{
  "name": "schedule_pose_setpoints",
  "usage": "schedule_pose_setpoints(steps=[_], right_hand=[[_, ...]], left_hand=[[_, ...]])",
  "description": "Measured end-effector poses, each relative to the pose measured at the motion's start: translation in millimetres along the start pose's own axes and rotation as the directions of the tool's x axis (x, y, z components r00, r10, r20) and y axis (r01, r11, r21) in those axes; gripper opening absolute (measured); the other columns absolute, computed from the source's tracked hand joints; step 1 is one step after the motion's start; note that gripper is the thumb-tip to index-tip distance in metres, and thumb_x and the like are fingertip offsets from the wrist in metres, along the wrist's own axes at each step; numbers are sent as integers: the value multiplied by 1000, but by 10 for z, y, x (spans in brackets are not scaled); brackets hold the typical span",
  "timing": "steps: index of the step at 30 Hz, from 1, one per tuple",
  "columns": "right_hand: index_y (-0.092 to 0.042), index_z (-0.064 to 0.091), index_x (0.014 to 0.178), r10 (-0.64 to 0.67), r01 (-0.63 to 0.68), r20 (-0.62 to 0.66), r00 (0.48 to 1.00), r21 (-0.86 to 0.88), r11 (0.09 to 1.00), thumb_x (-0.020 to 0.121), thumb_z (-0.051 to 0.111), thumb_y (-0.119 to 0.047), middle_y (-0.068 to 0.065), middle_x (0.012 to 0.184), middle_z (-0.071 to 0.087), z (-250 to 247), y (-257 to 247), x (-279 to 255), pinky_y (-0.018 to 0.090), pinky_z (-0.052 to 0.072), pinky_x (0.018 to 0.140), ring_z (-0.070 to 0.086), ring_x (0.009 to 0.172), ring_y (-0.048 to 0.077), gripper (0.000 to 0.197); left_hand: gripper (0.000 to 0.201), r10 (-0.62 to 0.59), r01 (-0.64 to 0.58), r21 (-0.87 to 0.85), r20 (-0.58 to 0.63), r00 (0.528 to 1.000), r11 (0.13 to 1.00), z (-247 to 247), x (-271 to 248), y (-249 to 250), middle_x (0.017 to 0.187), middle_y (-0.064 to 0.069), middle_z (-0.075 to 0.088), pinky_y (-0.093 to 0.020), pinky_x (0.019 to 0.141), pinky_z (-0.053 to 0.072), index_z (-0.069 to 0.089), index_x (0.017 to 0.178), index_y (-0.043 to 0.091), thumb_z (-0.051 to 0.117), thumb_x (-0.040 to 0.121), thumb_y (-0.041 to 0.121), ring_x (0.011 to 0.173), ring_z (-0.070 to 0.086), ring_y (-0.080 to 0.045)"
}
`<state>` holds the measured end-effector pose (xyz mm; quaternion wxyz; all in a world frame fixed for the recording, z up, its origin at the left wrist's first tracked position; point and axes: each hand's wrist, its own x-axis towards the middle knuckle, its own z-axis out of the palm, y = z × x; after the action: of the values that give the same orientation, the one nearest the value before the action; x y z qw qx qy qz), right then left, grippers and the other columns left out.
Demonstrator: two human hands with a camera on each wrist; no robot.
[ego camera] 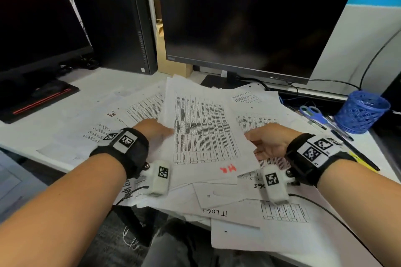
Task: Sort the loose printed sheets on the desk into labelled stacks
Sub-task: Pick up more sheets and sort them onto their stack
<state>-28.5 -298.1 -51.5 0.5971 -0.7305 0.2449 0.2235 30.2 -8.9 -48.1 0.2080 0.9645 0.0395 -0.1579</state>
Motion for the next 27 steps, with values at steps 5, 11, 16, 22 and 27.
schedule_pose_setpoints(steps=[5,11,16,22,27], right_hand=[[-5,58,98,23,-24,41,999,23,999,95,54,-16,11,78,69,83,-32,46,36,59,56,66,73,25,11],[1,59,109,-5,5,60,998,-5,1000,91,53,5,14,97,69,47,16,103,37,60,65,69,80,23,19],[-4,53,130,-250,195,-157,955,-300,934,92,56,-4,15,128,58,-190,-150,-24,48,51,94,60,112,34,38],[-19,66,95,-498,398,-162,852,-418,817,91,56,-4,1,91,67,-381,-543,-325,32,54,73,63,83,19,19],[-17,71,93,-628,534,-87,773,-446,719,82,58,10,-1,86,69,-347,-774,-515,22,55,68,65,76,6,32]], left_hand=[[73,-13,11,60,26,1000,998,31,6,-3,130,-10,57,-36,97,46,46,136,6,55,85,58,117,54,-29],[48,16,-19,-125,-29,999,992,-205,-8,-166,118,-15,63,-41,95,47,54,125,4,65,88,32,109,58,-33],[23,68,-108,-391,-116,991,914,-482,-73,-288,107,-8,61,-34,88,38,60,113,8,61,90,8,101,55,-25],[15,213,-250,-476,-133,968,843,-593,-100,-180,80,21,67,-24,87,38,60,89,34,61,91,18,87,59,-7],[31,312,-291,-579,-66,948,762,-484,-131,46,106,11,69,-32,98,41,62,110,34,68,85,18,100,63,-10]])
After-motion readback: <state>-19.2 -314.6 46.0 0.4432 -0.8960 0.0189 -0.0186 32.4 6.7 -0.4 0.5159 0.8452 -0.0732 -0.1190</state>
